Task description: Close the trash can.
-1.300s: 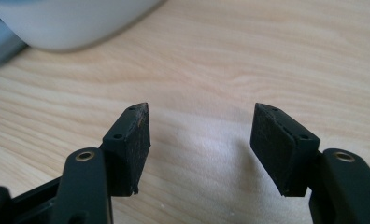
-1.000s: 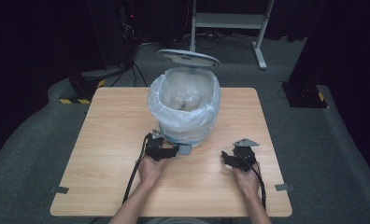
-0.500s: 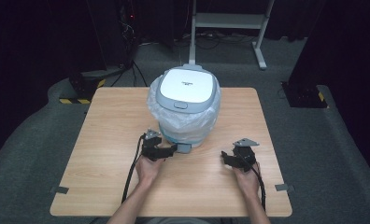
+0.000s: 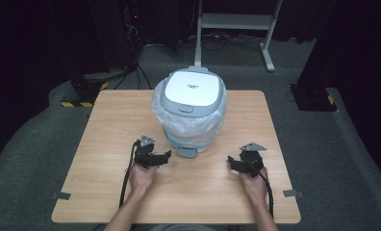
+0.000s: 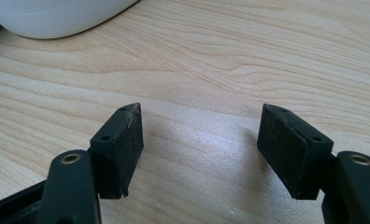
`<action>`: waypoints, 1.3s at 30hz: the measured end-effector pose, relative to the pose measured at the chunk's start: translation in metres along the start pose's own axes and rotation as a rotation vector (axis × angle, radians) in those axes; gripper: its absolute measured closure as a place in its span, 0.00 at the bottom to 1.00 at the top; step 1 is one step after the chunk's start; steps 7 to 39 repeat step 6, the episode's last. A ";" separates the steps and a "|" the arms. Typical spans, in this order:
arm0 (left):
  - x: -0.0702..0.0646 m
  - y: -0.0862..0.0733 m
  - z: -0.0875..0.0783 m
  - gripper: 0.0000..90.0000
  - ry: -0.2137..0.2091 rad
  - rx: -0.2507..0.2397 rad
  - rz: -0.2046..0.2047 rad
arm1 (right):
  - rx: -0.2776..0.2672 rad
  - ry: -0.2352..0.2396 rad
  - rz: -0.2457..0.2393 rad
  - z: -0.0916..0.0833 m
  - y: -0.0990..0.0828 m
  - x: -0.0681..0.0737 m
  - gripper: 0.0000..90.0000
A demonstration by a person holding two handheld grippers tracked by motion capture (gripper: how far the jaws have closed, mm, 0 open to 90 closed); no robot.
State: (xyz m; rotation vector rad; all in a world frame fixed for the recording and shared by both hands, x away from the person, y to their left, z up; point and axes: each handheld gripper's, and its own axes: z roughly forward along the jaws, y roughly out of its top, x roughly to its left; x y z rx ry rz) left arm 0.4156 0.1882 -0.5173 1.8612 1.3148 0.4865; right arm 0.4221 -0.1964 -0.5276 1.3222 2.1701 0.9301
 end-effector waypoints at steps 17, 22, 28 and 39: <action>0.012 -0.012 0.002 0.18 0.089 0.051 0.033 | 0.005 -0.005 0.005 0.000 0.000 0.000 0.31; 0.012 -0.012 0.002 0.18 0.089 0.051 0.033 | 0.005 -0.005 0.005 0.000 0.000 0.000 0.31; 0.012 -0.012 0.002 0.18 0.089 0.051 0.033 | 0.005 -0.005 0.005 0.000 0.000 0.000 0.31; 0.012 -0.012 0.002 0.18 0.089 0.051 0.033 | 0.005 -0.005 0.005 0.000 0.000 0.000 0.31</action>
